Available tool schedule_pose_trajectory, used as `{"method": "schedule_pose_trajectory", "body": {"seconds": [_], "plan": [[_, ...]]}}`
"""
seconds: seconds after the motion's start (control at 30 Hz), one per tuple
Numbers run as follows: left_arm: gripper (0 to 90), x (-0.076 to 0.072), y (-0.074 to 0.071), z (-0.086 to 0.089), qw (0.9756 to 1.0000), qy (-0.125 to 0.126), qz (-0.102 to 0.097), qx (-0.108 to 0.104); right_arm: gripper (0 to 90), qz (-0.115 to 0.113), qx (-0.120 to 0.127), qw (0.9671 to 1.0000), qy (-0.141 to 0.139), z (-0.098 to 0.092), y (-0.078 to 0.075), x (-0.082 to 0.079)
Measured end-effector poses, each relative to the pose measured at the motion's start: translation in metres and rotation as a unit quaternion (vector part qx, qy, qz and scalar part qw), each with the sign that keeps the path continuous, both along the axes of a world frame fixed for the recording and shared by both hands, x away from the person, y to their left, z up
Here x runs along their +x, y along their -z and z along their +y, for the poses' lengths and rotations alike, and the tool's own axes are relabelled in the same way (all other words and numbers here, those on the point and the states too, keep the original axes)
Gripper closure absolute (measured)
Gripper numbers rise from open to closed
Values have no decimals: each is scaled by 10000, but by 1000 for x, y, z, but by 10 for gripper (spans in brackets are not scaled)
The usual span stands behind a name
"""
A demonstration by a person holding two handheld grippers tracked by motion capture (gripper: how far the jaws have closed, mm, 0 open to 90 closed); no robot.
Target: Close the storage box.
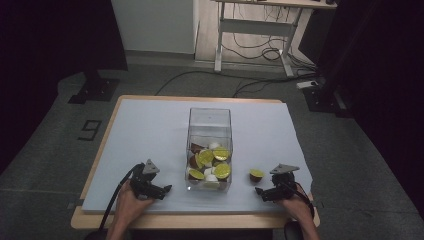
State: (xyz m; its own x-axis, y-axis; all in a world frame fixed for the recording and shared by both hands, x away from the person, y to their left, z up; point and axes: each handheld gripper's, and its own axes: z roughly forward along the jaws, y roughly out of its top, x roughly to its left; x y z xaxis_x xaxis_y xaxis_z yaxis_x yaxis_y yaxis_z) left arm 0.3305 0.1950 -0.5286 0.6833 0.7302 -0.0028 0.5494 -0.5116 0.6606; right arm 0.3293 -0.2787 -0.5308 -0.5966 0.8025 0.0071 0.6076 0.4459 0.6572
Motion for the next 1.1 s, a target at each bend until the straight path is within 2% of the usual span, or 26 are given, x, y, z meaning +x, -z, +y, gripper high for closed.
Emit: {"method": "schedule_pose_trajectory", "body": {"seconds": [0.23, 0.4, 0.53, 0.7, 0.8, 1.1], "plan": [[7, -1, -1, 0, 10000, 16, -27, 7, 19, 88, -30, 9999, 37, 0, -2, 1], [56, -6, -2, -1, 9999, 61, -159, 29, 59, 39, 38, 9999, 156, -4, -6, 0], [81, -10, -7, -5, 9996, 204, -213, 2, 80, -49, 101, 9998, 181, -5, -11, -1], [133, -16, -15, -6, 9987, 355, -306, -202, 133, -273, 134, 9995, 109, -4, -21, -4], [141, -19, -20, -7, 9982, 412, -330, -288, 132, -366, 191, 9991, 25, -2, -27, -6], [148, -27, -32, -14, 9957, 666, -435, -464, 135, -444, 317, 9982, -230, 6, -38, -10]]}}
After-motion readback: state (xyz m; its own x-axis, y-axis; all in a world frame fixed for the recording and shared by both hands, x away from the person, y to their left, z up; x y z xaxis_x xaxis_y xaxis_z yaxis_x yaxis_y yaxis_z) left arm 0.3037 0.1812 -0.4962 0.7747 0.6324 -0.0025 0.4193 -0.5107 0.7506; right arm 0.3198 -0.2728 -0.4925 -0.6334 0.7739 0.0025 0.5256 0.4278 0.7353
